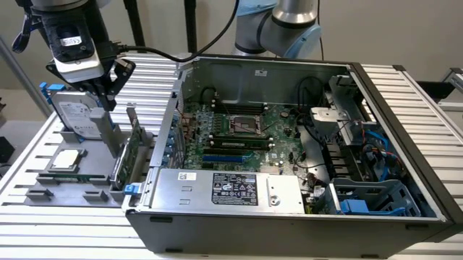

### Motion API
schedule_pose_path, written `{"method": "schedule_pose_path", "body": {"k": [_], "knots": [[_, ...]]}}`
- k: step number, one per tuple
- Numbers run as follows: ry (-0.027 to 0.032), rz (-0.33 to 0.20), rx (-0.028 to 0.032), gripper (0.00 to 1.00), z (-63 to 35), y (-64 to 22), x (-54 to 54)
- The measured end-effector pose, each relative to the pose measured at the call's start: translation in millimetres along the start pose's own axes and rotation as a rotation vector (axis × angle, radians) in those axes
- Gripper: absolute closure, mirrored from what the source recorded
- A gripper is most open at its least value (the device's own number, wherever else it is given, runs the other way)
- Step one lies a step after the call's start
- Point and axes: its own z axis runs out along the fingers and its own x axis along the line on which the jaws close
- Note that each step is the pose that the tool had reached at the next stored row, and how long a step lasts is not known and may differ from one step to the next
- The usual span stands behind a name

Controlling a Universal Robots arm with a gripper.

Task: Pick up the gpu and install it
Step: 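Pick up the gpu and move the gpu toward the slot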

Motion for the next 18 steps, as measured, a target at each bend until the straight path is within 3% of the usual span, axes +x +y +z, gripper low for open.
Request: {"method": "schedule_pose_path", "body": {"k": [8,18], "knots": [[0.0,0.0,0.0,0.0,0.6,-0.1,0.2],[-0.0006,0.012,0.0002,0.0,14.9,-5.4,6.7]]}}
